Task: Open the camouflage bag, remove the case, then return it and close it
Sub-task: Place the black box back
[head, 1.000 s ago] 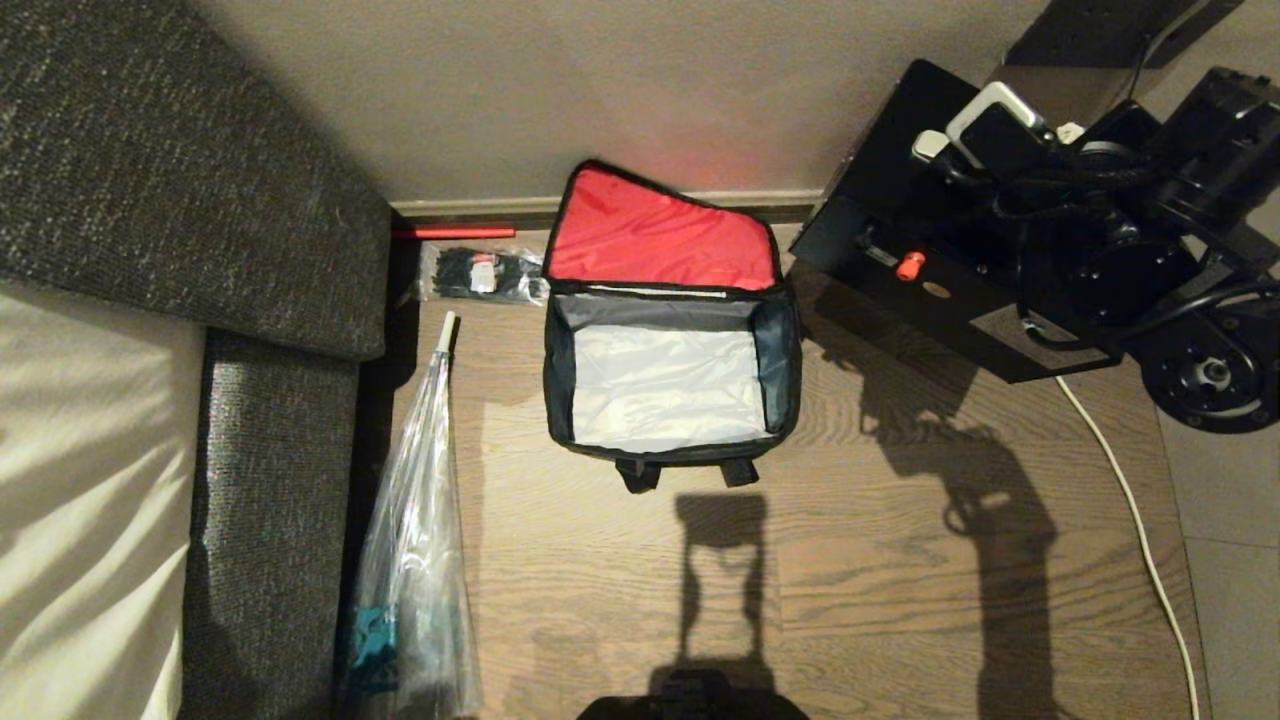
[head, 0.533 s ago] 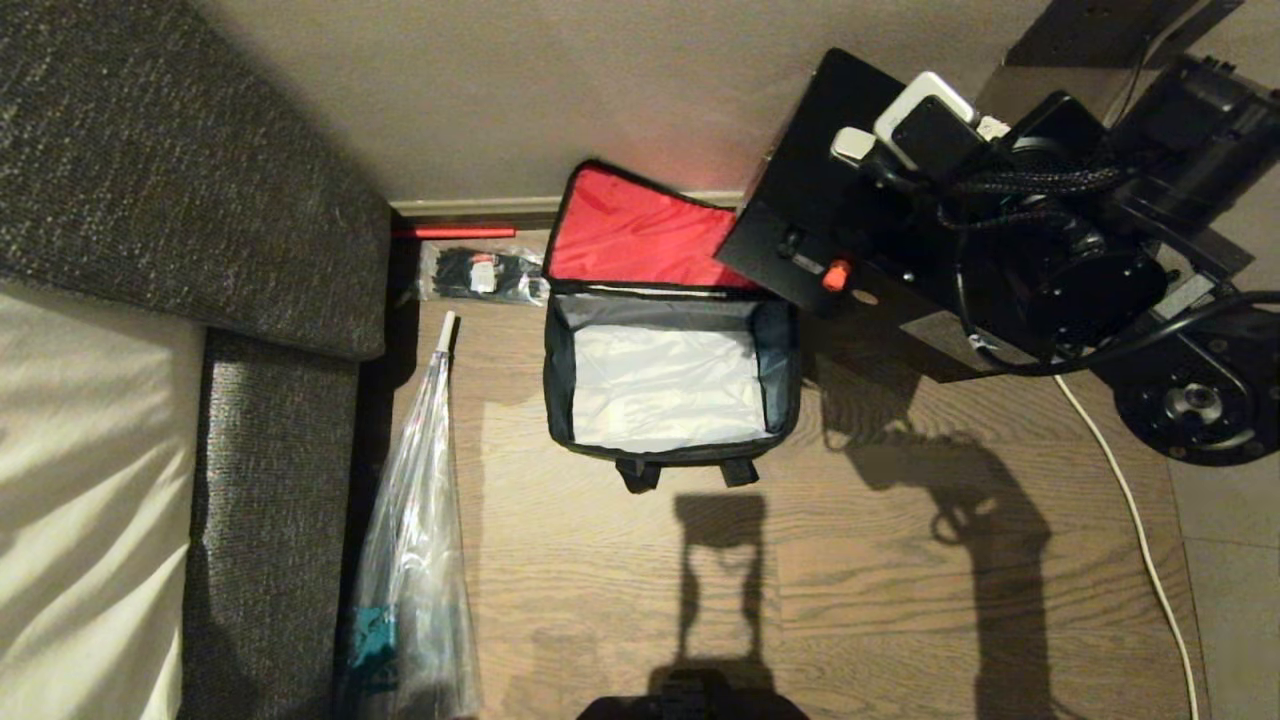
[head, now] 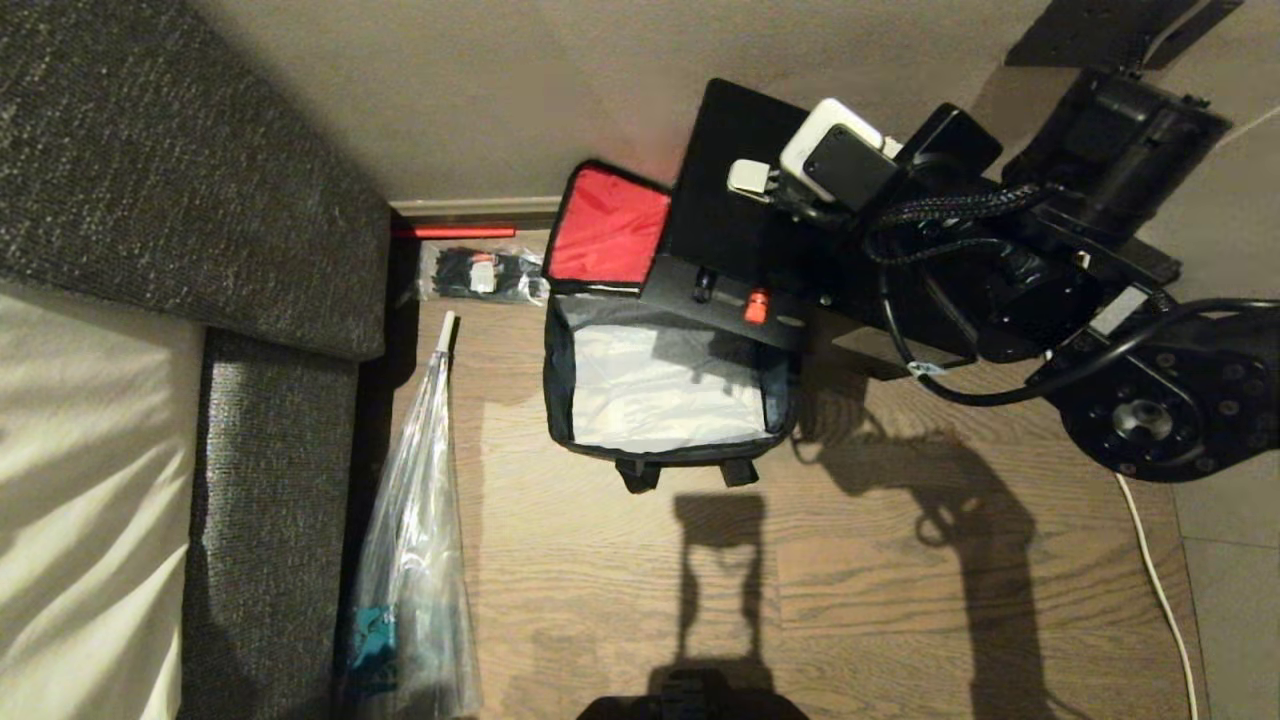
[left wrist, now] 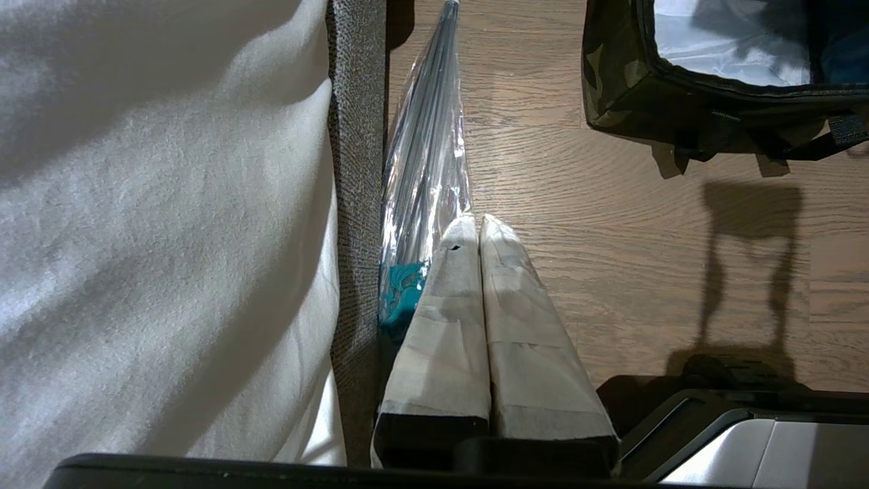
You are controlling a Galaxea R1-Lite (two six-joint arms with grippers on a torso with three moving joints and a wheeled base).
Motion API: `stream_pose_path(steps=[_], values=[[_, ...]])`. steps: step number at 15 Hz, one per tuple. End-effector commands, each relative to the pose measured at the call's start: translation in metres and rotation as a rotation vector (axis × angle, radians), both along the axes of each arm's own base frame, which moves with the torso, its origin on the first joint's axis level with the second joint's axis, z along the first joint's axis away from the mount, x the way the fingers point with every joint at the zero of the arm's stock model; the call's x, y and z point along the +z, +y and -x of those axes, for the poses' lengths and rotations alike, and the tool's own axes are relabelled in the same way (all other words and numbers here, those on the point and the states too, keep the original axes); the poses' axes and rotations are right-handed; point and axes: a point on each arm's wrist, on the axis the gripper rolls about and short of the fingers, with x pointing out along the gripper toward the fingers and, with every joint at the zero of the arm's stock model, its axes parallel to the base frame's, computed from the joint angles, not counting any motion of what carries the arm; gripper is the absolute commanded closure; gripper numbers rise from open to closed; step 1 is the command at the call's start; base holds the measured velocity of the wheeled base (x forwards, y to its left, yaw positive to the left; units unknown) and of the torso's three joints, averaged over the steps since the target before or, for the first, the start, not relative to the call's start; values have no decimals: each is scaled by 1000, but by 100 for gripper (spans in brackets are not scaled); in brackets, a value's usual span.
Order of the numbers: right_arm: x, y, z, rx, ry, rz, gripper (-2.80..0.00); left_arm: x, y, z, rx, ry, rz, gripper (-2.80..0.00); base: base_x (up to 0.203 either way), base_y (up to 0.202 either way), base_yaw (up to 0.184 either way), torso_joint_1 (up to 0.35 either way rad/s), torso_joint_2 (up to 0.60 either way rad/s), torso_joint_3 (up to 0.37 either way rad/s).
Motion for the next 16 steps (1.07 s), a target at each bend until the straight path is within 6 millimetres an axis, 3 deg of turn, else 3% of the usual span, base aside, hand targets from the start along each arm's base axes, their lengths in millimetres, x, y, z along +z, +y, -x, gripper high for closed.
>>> stream_pose_path(steps=[1, 7, 16], values=[[-5, 8, -2, 25, 21, -7, 0, 0, 0, 0, 0, -3, 0, 0, 0, 0, 0, 0, 0, 0], [-6, 36, -4, 163, 42, -25, 0, 0, 0, 0, 0, -3, 0, 0, 0, 0, 0, 0, 0, 0], [-25, 72, 1, 286, 98, -13, 0, 0, 0, 0, 0, -1, 0, 0, 0, 0, 0, 0, 0, 0]])
